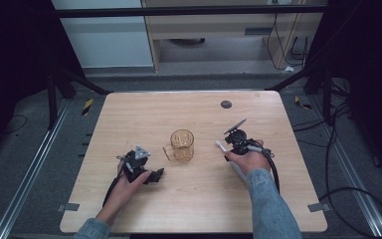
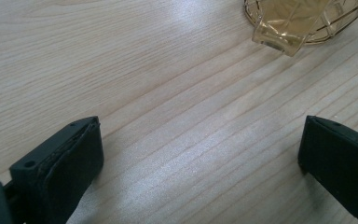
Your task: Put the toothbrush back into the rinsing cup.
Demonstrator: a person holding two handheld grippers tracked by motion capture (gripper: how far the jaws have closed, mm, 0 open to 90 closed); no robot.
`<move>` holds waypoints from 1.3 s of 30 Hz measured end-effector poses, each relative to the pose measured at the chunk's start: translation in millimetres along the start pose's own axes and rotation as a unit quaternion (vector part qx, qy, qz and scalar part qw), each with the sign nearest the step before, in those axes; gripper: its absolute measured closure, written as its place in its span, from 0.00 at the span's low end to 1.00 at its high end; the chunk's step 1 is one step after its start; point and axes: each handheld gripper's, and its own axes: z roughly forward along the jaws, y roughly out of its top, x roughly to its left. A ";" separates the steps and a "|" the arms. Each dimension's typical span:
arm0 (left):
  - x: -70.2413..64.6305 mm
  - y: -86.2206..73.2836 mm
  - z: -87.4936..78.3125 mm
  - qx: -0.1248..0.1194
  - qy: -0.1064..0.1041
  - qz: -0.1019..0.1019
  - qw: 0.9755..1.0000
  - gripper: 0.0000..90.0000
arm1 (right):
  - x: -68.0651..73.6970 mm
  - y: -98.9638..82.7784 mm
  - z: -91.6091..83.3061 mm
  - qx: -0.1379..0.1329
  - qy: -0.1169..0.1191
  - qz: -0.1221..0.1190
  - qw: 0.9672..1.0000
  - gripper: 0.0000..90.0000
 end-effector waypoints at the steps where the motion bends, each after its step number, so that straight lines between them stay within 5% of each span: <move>1: 0.1 0.0 0.0 0.000 -0.001 0.000 1.000 0.00 | -0.6 -1.0 1.3 0.006 0.001 -0.001 1.000 0.53; 20: 1.4 -0.7 -0.6 -0.001 -0.005 0.004 1.000 0.00 | -0.8 -10.4 24.6 0.058 0.000 -0.005 0.998 0.56; 39: 1.5 -0.7 -0.6 0.000 -0.006 0.005 1.000 0.00 | -4.8 -12.6 31.3 0.067 0.005 -0.005 0.998 0.64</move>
